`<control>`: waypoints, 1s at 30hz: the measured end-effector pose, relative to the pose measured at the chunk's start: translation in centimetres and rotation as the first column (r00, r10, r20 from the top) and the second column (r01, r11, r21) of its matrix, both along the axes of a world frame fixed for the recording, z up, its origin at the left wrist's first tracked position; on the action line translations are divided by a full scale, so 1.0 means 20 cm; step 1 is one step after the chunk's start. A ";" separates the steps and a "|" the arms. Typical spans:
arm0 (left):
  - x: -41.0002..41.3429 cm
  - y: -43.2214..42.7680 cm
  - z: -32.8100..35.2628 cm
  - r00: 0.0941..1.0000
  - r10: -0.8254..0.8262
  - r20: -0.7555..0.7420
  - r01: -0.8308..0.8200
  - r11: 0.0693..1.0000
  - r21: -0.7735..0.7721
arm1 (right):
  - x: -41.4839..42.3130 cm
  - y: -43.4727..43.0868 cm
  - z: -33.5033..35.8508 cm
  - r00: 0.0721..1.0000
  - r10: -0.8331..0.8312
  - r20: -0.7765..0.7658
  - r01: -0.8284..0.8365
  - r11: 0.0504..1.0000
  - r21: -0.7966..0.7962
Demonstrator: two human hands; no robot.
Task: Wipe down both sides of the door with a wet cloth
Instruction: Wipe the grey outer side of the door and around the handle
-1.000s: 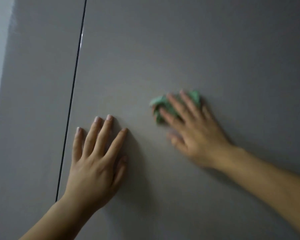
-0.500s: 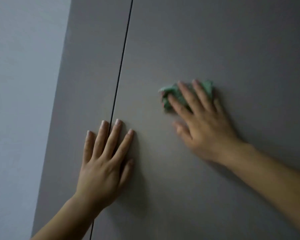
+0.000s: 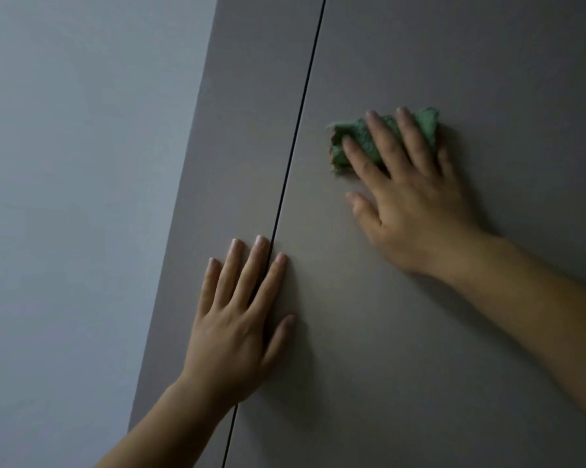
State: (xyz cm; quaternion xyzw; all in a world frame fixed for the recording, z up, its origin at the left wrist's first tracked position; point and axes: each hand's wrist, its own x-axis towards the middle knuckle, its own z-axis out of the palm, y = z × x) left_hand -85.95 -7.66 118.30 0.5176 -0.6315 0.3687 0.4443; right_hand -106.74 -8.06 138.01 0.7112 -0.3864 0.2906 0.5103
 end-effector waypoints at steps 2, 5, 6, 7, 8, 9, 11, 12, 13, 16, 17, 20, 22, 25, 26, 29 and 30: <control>0.01 0.01 -0.04 0.998 0.025 -0.056 -0.024 0.999 0.022 | 0.06 -0.01 -0.05 0.999 0.030 0.028 -0.030 1.000 0.002; 0.05 0.02 -0.13 0.993 0.027 -0.114 -0.023 0.999 0.040 | 0.09 -0.01 -0.36 0.987 0.036 -0.154 -0.039 0.999 -0.015; 0.07 0.03 -0.16 0.994 0.023 -0.107 -0.019 0.999 0.040 | 0.09 0.00 -0.47 0.971 0.044 -0.234 -0.046 0.999 -0.001; 0.09 0.03 -0.19 0.996 0.022 -0.092 -0.018 0.999 0.039 | 0.09 0.01 -0.54 0.952 0.047 -0.303 -0.045 0.999 0.014; 0.11 0.03 -0.21 0.997 0.021 -0.071 -0.019 0.999 0.039 | 0.10 0.01 -0.56 0.937 0.044 -0.348 -0.039 0.999 0.022; 0.13 0.03 -0.23 0.999 0.018 -0.049 -0.016 0.999 0.037 | 0.12 0.02 -0.53 0.930 0.032 -0.366 -0.024 0.999 0.027; 0.16 0.03 -0.26 1.000 0.004 -0.022 -0.003 1.000 0.025 | 0.24 0.03 -0.38 0.944 -0.004 -0.330 0.016 0.999 0.034; 0.17 0.03 -0.28 1.000 -0.004 -0.012 0.004 1.000 0.022 | 0.33 0.02 -0.28 0.959 -0.008 -0.282 0.018 0.999 0.034; 0.19 0.03 -0.29 1.000 -0.011 -0.002 0.011 1.000 0.022 | 0.43 0.01 -0.17 0.974 -0.007 -0.226 0.020 0.998 0.055; 0.24 0.03 -0.34 0.999 -0.034 0.032 0.034 0.999 -0.003 | 0.66 -0.04 -0.01 0.990 -0.041 -0.134 0.049 0.997 0.059; 0.25 0.03 -0.35 0.999 -0.036 0.037 0.037 0.999 -0.012 | 0.69 -0.05 -0.02 0.989 -0.039 -0.139 0.047 0.998 0.052; 0.28 0.02 -0.40 0.998 -0.061 0.025 0.061 0.998 0.000 | 0.62 -0.05 -0.24 0.956 -0.011 -0.293 0.017 1.000 0.018; 0.29 0.02 -0.42 0.997 -0.073 0.025 0.072 0.997 0.028 | 0.55 -0.02 -0.38 0.896 -0.023 -0.443 0.037 0.999 0.023; 0.28 0.02 -0.44 0.994 -0.108 0.002 0.108 0.993 0.036 | 0.63 0.00 -0.27 0.884 -0.027 -0.467 0.062 0.996 0.059; 0.27 0.02 -0.44 0.993 -0.121 -0.012 0.121 0.992 0.040 | 0.71 -0.01 -0.20 0.905 -0.030 -0.424 0.064 0.996 0.066; 0.25 0.02 -0.44 0.987 -0.146 -0.063 0.149 0.987 0.056 | 0.92 -0.04 -0.11 0.945 -0.028 -0.326 0.052 0.997 0.065; 0.24 0.01 -0.45 0.986 -0.149 -0.072 0.153 0.986 0.061 | 0.94 -0.05 -0.15 0.942 -0.014 -0.336 0.038 0.997 0.065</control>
